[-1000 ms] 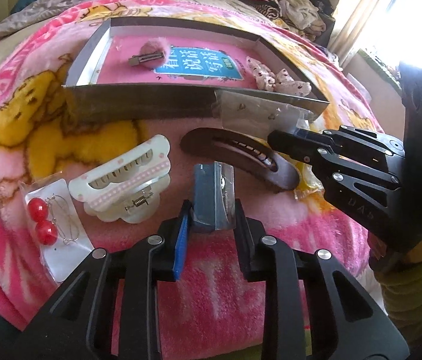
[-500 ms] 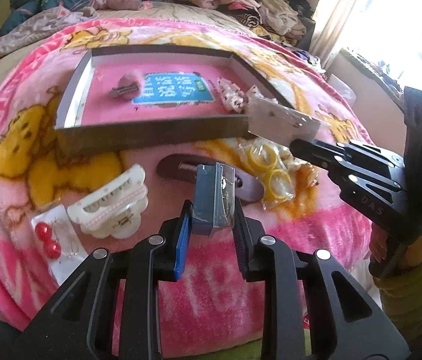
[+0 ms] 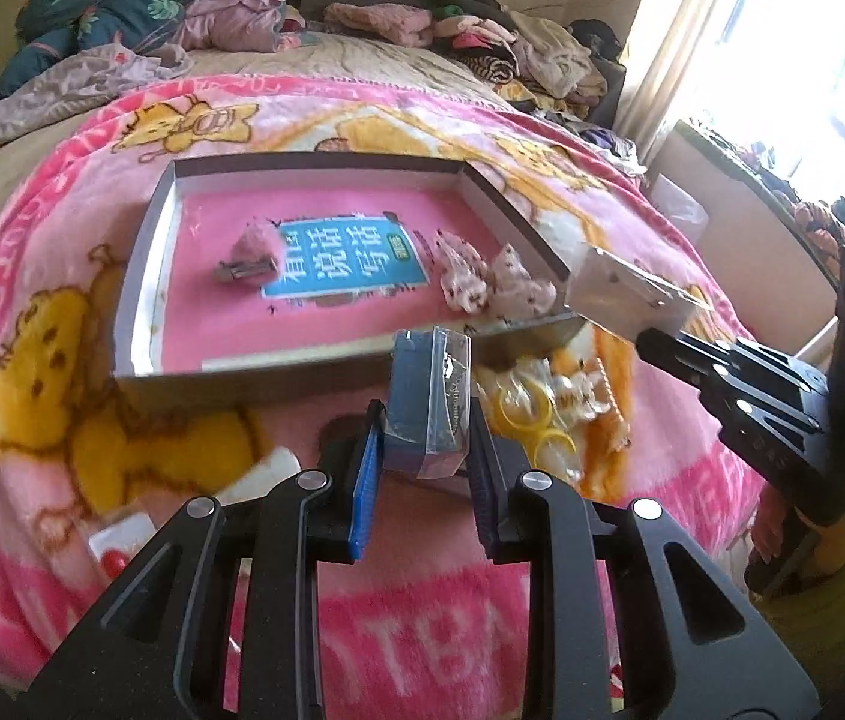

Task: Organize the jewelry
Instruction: 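Carry the blue box and the earring packet over the grey tray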

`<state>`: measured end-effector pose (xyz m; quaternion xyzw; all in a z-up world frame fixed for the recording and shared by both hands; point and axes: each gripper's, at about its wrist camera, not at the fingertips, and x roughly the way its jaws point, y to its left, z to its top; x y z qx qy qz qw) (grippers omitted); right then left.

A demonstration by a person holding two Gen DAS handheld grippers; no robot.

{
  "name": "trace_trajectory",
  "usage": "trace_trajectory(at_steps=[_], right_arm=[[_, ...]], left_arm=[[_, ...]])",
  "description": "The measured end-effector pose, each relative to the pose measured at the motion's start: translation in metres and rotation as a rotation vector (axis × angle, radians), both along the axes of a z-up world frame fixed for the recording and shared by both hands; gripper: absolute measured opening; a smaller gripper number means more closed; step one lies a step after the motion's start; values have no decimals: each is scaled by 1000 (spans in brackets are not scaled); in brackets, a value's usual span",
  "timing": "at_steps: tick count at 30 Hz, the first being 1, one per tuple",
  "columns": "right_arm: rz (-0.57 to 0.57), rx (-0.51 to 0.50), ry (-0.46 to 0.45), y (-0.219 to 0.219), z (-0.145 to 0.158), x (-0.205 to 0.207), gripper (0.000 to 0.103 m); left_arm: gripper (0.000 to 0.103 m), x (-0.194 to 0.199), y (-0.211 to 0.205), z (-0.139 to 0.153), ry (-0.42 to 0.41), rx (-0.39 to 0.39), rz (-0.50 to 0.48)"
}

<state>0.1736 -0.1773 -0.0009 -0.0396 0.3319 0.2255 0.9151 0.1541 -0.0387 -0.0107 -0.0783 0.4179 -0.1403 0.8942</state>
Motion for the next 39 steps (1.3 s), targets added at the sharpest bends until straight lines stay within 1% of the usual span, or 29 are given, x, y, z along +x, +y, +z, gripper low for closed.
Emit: trace_trajectory(at_steps=[6,12,16,20,30,36,39], right_arm=[[-15,10,-10,2,4,7,9],[-40,18,-18,3,8,15,9],[-56,32,-26,3,12,22,9],[-58,29,-32,5,14,30,9],[-75,5,-48,12,17,55,9],[-86,-17,-45,18,9,69,9],[-90,-25,-29,19,2,78,9]], left_arm=[[18,17,15,3,-7,-2,42],[18,36,32,-1,1,-13,93],[18,44,40,-5,2,-1,120],[18,50,46,-7,-6,28,141],[18,55,46,-20,27,20,134],[18,61,39,-28,45,22,107],[18,66,36,-30,50,25,102]])
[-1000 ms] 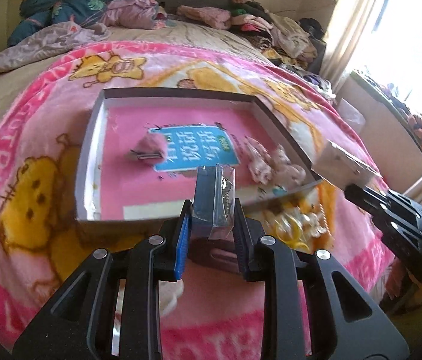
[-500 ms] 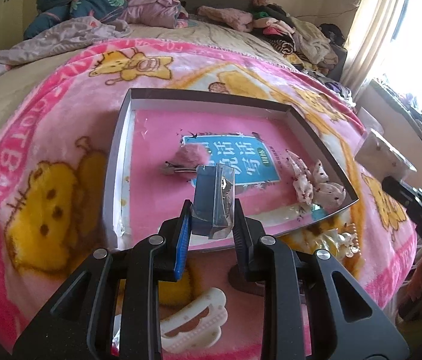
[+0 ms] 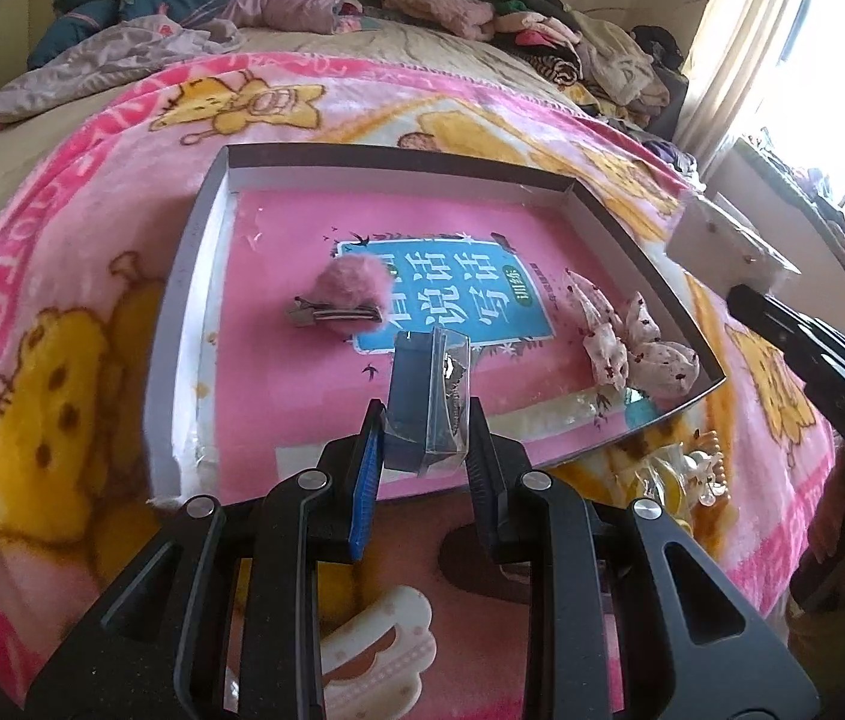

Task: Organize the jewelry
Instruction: 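Carry the blue box and the earring packet over the grey tray, then open the left tool to drop the blue box while the right tool releases the earring packet into the tray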

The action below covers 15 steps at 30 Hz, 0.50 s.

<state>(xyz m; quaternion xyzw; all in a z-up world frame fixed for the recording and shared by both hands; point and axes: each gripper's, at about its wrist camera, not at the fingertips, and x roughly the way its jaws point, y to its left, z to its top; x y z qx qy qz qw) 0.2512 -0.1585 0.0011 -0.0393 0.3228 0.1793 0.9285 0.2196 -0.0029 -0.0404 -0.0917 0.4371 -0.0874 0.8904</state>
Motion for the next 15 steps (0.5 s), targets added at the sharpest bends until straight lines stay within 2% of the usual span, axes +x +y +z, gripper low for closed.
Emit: trace_trajectory(at_steps=[13,15], right_arm=[[-55,-72,44,7,-27,38,9],[-59,-76,49,8,-29,42,9]], left_arm=[[19,25,8,-7,11,-2,31],[23,26,11,-6,9,1,37]])
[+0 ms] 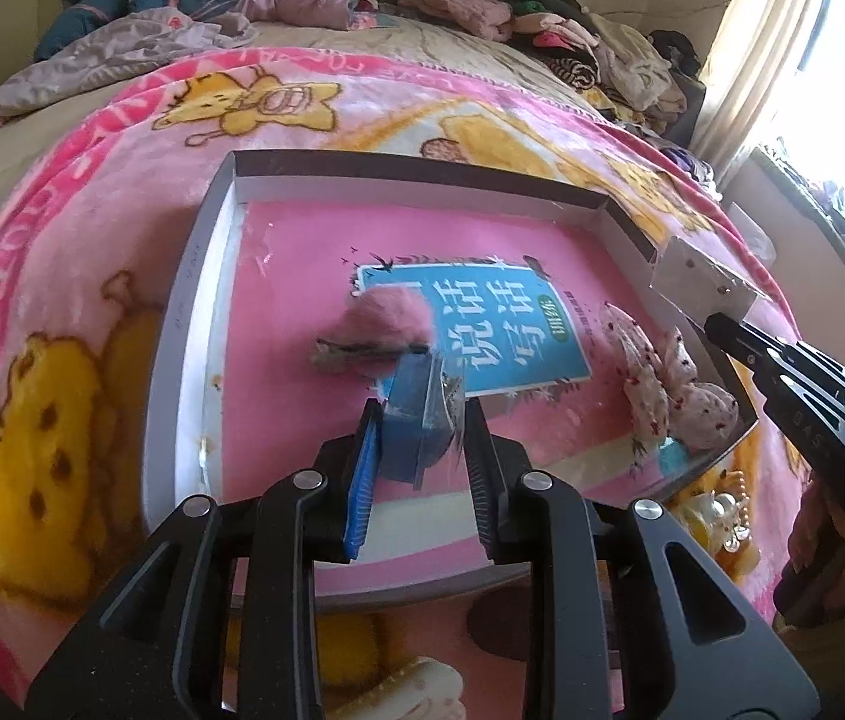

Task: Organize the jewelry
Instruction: 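Open the left tool to drop the blue box while the right tool releases the earring packet into the tray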

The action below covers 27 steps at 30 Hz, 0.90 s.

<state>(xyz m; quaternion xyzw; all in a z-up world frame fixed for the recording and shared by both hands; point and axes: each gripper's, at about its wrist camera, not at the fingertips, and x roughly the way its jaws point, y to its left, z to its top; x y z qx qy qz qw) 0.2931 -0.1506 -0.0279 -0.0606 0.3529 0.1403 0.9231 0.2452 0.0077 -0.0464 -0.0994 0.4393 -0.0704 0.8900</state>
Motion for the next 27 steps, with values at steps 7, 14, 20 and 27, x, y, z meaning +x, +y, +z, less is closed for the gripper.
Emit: trace_trajectory(at_steps=[7,14,20,27], right_arm=[[-15,-18,34,5,-10,8,9],[0,-13,62,10,-15,1,14],[13,-4,56,10,-10,-15,36],[-4,33,20,2,3,-42,60]], left_arm=[[33,-8,14,3,-8,6,32],[37,-20,22,9,-20,14,44],[40,-33,24,16,-29,8,44],[41,-48,22,25,-36,19,42]])
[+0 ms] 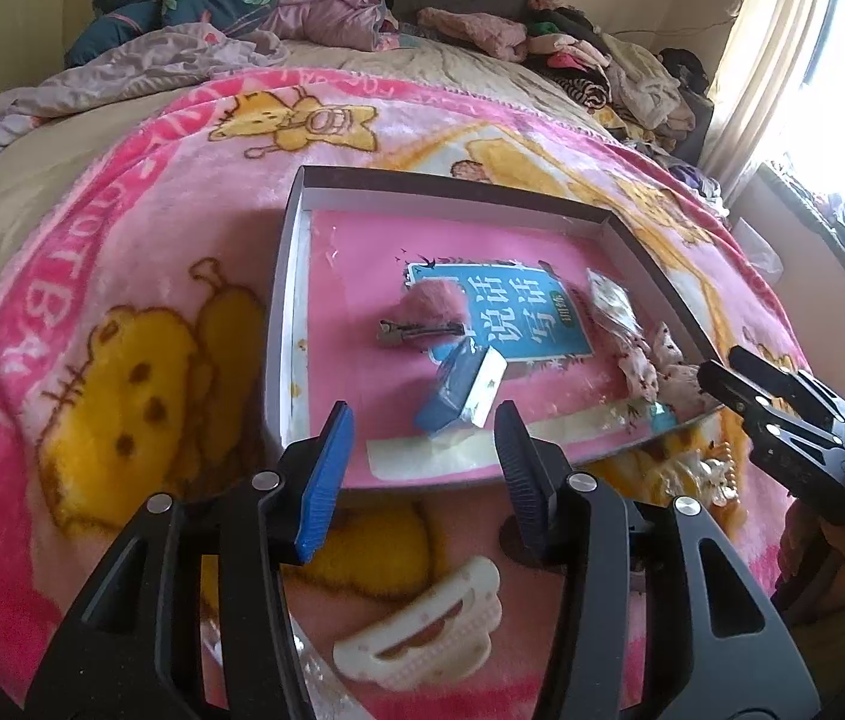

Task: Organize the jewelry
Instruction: 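Open the left tool to drop the blue box while the right tool releases the earring packet into the tray, then withdraw both open tools from the tray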

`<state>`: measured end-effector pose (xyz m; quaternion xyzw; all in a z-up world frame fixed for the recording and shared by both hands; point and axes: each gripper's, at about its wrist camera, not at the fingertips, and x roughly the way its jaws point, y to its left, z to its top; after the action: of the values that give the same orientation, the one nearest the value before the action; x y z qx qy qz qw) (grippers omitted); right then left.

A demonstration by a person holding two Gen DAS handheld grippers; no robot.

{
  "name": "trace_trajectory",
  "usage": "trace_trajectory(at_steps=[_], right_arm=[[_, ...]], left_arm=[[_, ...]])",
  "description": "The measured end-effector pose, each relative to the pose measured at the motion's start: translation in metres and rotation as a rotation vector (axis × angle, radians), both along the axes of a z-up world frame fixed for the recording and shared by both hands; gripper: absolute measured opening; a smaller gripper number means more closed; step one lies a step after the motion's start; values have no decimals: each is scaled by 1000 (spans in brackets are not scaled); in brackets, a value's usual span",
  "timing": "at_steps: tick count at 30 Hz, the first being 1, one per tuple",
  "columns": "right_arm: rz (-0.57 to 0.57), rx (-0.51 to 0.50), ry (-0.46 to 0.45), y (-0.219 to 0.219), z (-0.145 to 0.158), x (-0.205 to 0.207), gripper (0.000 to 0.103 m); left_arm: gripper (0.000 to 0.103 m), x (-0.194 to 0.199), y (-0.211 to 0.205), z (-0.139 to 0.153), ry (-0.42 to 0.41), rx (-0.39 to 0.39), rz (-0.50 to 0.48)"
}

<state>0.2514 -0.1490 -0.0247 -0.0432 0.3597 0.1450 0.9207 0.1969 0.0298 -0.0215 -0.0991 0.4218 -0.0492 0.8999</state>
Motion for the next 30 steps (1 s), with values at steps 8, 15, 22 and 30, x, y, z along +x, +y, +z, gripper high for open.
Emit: trace_trajectory(at_steps=[8,15,22,30], right_arm=[[-38,27,-40,-19,19,-29,77],[-60,32,-80,-31,38,-51,80],[-54,36,-118,-35,55,-72,81],[-46,33,-142,-37,66,-91,85]], left_arm=[[47,-17,-1,14,-30,2,11],[55,-32,-4,31,-68,8,11],[60,-49,-6,45,-102,16,14],[67,-67,-5,57,-128,12,24]])
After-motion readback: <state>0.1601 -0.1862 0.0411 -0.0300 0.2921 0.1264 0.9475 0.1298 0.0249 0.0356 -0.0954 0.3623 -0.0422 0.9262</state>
